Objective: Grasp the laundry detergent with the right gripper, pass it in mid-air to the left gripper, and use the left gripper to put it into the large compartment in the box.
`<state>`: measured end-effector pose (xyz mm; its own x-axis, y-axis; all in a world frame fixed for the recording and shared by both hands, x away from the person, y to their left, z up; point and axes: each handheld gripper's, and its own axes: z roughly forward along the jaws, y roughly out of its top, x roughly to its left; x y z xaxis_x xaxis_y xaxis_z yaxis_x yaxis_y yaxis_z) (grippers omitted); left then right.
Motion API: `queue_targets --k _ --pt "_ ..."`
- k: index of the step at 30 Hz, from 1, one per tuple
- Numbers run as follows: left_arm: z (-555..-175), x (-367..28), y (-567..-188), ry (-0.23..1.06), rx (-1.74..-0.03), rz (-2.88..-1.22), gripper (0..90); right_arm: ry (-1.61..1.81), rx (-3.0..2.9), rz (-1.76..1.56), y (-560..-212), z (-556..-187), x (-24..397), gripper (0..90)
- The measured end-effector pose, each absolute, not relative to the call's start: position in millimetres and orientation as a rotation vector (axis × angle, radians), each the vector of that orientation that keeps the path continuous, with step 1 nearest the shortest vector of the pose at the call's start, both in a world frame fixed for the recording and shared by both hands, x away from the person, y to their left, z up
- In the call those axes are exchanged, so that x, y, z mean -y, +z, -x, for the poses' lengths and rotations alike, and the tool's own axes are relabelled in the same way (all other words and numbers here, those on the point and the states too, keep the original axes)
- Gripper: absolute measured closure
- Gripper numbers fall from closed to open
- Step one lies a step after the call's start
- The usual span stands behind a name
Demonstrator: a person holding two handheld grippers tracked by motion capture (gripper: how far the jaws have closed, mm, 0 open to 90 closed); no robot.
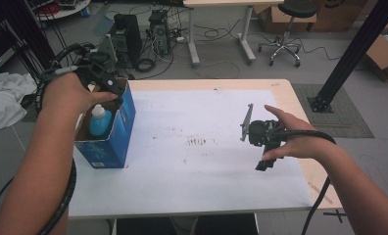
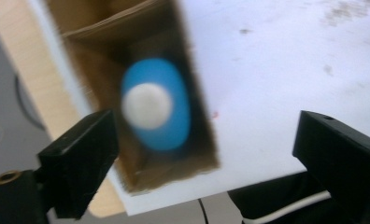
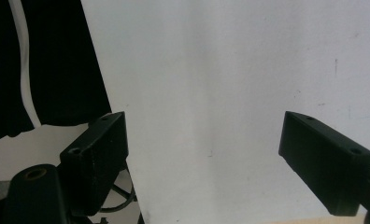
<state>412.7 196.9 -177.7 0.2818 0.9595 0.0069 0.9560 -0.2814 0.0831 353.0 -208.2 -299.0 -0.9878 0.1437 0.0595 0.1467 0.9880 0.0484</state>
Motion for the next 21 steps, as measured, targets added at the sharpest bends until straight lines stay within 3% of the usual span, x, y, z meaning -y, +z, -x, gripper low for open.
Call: queue_targets --k 13,21 --pt "-404.2 -171.0 -166.4 0.067 -1.646 -2.593 1.7 -0.087 3.069 0.230 -299.5 -355.4 208.5 15.6" --pt "-396.0 -144.6 -168.3 0.037 -1.391 -2.747 0.2 -0.090 3.067 0.234 -298.6 -357.5 209.4 15.6"
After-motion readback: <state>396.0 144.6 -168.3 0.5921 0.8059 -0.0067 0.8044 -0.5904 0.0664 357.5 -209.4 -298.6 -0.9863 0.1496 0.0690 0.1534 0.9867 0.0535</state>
